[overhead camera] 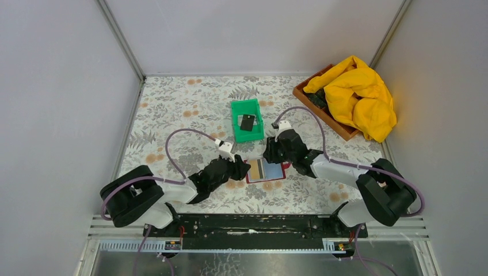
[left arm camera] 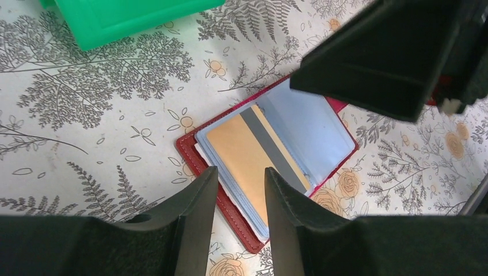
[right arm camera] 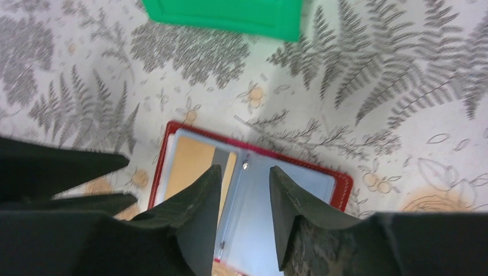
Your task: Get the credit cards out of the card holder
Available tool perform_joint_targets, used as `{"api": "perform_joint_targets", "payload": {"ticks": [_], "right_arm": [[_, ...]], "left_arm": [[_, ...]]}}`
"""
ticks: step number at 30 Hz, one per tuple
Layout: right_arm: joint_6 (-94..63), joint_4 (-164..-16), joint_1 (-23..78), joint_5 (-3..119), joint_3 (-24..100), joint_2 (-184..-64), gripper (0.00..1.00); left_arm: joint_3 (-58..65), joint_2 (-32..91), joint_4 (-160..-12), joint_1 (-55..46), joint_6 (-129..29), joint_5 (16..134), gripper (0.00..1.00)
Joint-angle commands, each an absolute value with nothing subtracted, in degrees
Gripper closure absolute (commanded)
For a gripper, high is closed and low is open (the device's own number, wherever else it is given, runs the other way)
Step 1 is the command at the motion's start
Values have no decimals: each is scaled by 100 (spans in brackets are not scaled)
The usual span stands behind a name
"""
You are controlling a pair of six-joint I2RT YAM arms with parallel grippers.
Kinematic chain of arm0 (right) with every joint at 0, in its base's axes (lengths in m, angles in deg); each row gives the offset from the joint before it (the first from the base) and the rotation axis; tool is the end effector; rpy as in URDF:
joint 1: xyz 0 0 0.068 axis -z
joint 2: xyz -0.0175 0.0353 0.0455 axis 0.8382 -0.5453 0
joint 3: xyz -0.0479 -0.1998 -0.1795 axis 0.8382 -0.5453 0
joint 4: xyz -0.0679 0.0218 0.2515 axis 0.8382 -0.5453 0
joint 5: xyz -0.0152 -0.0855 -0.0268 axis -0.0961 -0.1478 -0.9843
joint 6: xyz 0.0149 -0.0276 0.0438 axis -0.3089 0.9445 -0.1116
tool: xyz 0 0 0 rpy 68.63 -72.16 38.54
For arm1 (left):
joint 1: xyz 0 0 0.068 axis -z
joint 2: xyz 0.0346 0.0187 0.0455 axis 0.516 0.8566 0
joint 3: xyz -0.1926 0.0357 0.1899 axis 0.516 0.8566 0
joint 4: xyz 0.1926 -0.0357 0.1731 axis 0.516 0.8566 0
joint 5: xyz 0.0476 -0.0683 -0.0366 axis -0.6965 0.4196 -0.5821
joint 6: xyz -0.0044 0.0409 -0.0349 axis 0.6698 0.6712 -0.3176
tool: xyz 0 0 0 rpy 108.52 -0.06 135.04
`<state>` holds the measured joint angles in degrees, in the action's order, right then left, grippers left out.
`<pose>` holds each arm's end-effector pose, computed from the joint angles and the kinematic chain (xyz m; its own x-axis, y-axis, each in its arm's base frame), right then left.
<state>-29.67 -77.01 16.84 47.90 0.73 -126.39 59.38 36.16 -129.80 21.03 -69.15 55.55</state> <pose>0.2288 0.1905 0.1851 -0.6054 -0.0446 -0.7947 -0.4241 0.8630 0.2746 0.1534 -0.1857 0.1383 -0.5223 -0.1559 -0.8384 0.4538 0.7816 -0.4281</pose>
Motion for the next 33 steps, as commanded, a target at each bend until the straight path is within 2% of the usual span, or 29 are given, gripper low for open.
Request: {"api": "perform_joint_targets", "payload": {"ticks": [1, 5, 6, 7, 8, 9, 19, 33], "right_arm": [[-3138, -6971, 1706, 5889, -446, -12244, 55], [-3443, -6354, 1707, 6614, -920, -12152, 53], [-3487, -6261, 1706, 6658, -1003, -12151, 53], [-3510, -6229, 1705, 6670, -1054, -12151, 53], [-3527, -6209, 1705, 6675, -1092, -12157, 53], [-3540, -6172, 1705, 6679, -1127, -12178, 53], [-3717, -5920, 1768, 6671, -1234, -12413, 65], [-3737, -5722, 1882, 6881, -1199, -12936, 55]], "left_arm": [[5711, 3395, -12593, 2132, -6634, 5302, 57], [5589, 3581, -12551, 2137, -6679, 5439, 64], [5560, 3655, -12566, 2133, -6707, 5483, 71], [5544, 3737, -12597, 2133, -6730, 5531, 87], [5525, 3822, -12621, 2134, -6755, 5575, 97], [5512, 3901, -12658, 2132, -6763, 5628, 100], [5575, 4186, -12679, 2134, -6885, 5798, 100], [5731, 4492, -12883, 2136, -7079, 5824, 100]]}}
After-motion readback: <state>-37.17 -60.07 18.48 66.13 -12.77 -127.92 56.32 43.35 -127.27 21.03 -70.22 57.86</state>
